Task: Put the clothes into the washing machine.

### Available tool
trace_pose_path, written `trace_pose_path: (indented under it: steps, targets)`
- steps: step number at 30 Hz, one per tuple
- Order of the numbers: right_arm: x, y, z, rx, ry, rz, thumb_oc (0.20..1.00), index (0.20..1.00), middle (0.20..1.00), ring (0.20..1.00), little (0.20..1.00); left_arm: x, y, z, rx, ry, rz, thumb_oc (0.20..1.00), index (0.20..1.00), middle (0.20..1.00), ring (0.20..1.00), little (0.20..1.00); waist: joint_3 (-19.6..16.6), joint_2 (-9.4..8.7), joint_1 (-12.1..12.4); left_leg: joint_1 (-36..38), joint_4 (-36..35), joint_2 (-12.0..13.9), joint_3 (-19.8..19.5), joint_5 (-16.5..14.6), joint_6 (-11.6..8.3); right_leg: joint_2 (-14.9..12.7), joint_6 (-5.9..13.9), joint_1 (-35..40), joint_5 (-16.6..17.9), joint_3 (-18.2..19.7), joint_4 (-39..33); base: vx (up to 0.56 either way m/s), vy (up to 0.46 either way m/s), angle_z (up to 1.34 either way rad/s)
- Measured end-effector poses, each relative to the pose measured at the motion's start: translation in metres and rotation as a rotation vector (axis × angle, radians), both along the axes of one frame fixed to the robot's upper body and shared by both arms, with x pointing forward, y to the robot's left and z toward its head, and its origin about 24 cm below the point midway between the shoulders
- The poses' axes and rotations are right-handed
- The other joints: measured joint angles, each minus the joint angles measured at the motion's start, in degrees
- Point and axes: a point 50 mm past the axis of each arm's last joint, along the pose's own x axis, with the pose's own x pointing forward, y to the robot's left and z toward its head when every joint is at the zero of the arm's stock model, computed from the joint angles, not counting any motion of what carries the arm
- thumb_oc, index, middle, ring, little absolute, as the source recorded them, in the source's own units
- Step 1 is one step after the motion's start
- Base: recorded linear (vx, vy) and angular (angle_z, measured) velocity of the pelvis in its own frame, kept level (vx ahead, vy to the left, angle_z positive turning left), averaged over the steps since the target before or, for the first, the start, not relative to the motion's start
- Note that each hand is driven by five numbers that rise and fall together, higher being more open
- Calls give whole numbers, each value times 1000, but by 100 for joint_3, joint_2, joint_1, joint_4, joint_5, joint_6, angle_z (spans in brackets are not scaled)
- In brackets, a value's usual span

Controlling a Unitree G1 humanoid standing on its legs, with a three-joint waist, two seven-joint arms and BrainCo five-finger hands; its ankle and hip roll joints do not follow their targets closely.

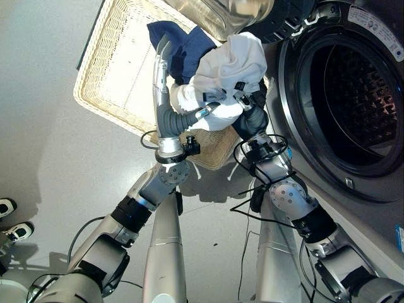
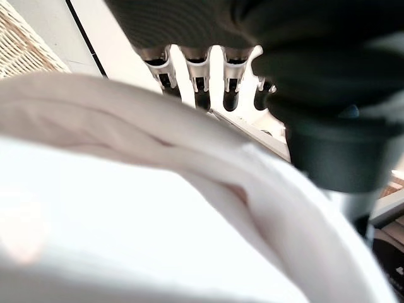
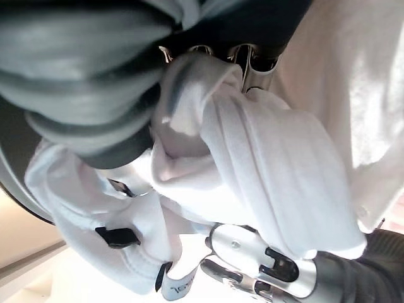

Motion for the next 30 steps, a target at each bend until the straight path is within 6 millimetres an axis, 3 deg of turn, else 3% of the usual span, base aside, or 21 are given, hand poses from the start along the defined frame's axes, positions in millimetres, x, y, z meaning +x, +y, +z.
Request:
trace_pose_path:
  steps: [7,15,22,30]
  targets:
    - [3,-36,12,191,-50,-104,200,200,200,200,200,12,32,-15,-135,98,126,1000,1000,1000,1000,1000,0,0,-14,-2,-5,0,-1,5,-9,1,0,4,3,0,-12,0,0,0]
    - [4,-50,10,300,-48,-105,200,200,200,200,200,27,53,-29,-137,206,241,1000,1000,1000,1000,1000,-2,-3,-157,9,1,-1,17,-9,10,4,-17,23,42,12,-43,-3,34,-1]
    - [30,-81,-9,404,66,-226,200,200,200,200,200,43,78,-58,-201,387,355,1000,1000,1000,1000,1000,-2,-4,-295,51,7,0,46,-10,14,19,23,117,129,26,-208,-2,14,-2]
    - [63,-120,-42,417,300,-366,200,200,200,200,200,57,86,-59,-200,451,401,1000,1000,1000,1000,1000,-3,-6,-315,53,-2,21,176,-26,41,66,43,125,278,137,-431,-4,24,-6]
